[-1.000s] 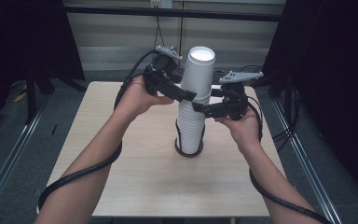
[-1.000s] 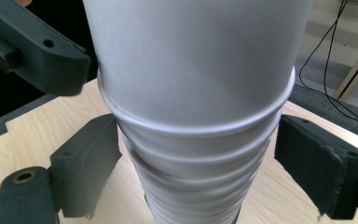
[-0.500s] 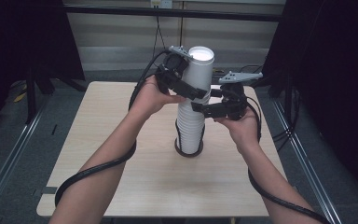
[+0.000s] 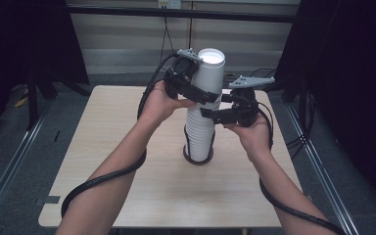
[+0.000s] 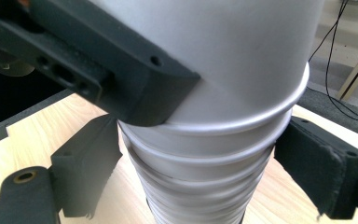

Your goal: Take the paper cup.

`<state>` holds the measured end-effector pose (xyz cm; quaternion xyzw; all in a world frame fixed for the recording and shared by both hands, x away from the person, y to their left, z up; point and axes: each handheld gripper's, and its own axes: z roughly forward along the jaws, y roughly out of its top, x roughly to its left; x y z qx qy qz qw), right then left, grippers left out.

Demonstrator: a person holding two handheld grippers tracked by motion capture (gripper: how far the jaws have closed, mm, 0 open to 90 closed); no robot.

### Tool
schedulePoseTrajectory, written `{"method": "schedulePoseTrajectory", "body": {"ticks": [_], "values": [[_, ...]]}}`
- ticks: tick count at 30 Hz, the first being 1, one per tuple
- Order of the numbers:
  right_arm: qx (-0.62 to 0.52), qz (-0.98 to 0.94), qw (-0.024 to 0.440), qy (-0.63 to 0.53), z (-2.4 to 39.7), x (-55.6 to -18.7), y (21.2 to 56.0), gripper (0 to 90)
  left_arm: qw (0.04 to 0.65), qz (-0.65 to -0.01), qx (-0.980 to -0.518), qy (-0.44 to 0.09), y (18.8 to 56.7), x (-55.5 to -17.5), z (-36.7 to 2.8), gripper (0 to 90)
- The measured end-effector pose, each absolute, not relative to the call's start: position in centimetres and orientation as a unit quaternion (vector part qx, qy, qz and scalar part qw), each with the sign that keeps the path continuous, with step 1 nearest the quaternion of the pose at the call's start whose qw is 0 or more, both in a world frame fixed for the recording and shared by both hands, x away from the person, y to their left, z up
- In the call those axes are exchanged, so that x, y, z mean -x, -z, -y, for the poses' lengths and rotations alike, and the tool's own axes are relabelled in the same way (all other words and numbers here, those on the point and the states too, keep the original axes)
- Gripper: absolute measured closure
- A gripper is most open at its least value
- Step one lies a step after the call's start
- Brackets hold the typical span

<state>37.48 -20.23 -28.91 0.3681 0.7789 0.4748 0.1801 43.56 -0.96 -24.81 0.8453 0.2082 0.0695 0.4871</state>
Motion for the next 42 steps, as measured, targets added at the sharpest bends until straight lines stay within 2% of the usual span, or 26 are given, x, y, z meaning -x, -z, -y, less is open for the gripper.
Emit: {"method": "schedulePoseTrajectory", "body": {"ticks": [42], "values": [[-0.361, -0.778, 0.194, -0.476, 20.3, -37.2, 29.2, 16.5, 0.529, -0.211, -0.817, -0.086, 21.0, -43.0, -0.2, 10.3]]}}
